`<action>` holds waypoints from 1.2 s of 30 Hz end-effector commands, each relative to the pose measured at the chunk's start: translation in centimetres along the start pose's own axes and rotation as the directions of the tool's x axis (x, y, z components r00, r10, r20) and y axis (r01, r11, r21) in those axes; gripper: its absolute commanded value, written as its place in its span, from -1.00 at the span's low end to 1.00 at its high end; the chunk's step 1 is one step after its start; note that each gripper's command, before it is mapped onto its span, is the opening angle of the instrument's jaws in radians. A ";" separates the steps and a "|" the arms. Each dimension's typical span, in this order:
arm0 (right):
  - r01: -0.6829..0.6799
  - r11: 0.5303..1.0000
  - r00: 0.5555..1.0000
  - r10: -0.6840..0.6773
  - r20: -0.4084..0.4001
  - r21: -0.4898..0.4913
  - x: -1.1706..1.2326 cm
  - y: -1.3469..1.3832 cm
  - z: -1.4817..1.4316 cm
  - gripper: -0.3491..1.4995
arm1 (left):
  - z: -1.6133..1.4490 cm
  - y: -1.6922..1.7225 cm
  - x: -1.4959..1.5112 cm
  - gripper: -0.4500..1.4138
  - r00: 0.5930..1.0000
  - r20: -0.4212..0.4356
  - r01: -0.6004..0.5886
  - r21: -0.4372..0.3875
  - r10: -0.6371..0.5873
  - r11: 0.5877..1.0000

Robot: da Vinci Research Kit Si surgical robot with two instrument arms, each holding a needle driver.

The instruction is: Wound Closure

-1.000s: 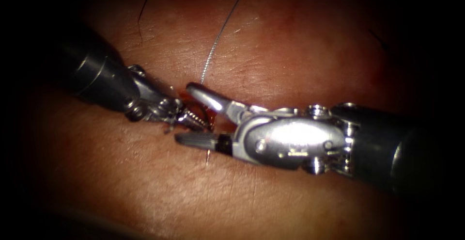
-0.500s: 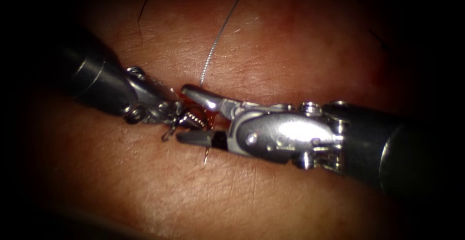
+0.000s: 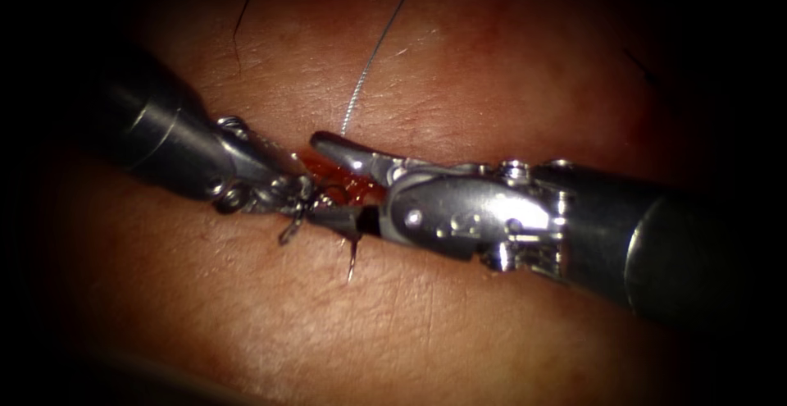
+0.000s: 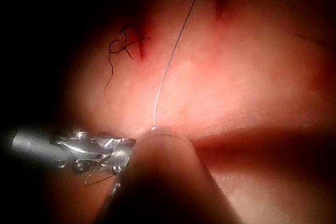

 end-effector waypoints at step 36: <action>0.024 0.999 1.000 -0.024 -0.006 0.047 0.09 -0.11 0.09 -1.00 | 0.07 -0.02 -0.09 -1.00 1.000 0.013 -0.022 0.012 0.022 1.000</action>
